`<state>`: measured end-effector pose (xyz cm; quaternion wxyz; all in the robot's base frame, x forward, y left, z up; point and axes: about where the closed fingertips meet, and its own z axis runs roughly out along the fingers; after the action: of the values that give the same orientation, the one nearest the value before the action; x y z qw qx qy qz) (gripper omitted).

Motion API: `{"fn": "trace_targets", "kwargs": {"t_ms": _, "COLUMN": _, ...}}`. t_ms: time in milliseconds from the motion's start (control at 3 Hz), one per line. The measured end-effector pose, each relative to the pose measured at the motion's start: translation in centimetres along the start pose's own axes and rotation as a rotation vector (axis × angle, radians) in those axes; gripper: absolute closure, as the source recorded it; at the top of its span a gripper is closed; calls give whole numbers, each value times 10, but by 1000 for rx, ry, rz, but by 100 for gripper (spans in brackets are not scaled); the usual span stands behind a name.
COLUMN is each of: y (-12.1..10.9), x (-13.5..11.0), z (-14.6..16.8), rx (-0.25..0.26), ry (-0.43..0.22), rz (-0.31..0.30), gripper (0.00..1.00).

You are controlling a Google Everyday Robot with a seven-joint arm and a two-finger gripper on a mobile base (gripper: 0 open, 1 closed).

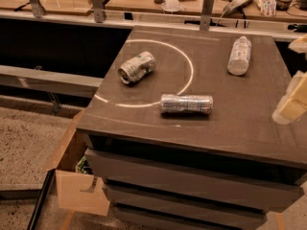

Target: Move blue plastic bottle near 7up can

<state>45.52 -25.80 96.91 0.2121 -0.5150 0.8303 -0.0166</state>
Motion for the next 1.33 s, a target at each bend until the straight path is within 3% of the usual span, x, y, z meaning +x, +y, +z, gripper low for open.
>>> {"fn": "trace_targets", "kwargs": {"t_ms": 333, "y": -42, "x": 27, "z": 1, "rx": 132, "ry": -86, "rz": 196, "gripper": 0}}
{"fn": "trace_targets", "kwargs": {"t_ms": 667, "y": -71, "x": 41, "z": 8, "rx": 236, "ry": -179, "rz": 295, "gripper": 0}}
{"fn": "trace_targets", "kwargs": {"t_ms": 1000, "y": -96, "x": 41, "z": 20, "rx": 326, "ry": -277, "rz": 343, "gripper": 0}}
{"fn": "trace_targets", "kwargs": {"t_ms": 1333, "y": -113, "x": 34, "z": 11, "rx": 397, "ry": -319, "rz": 345, "gripper": 0}}
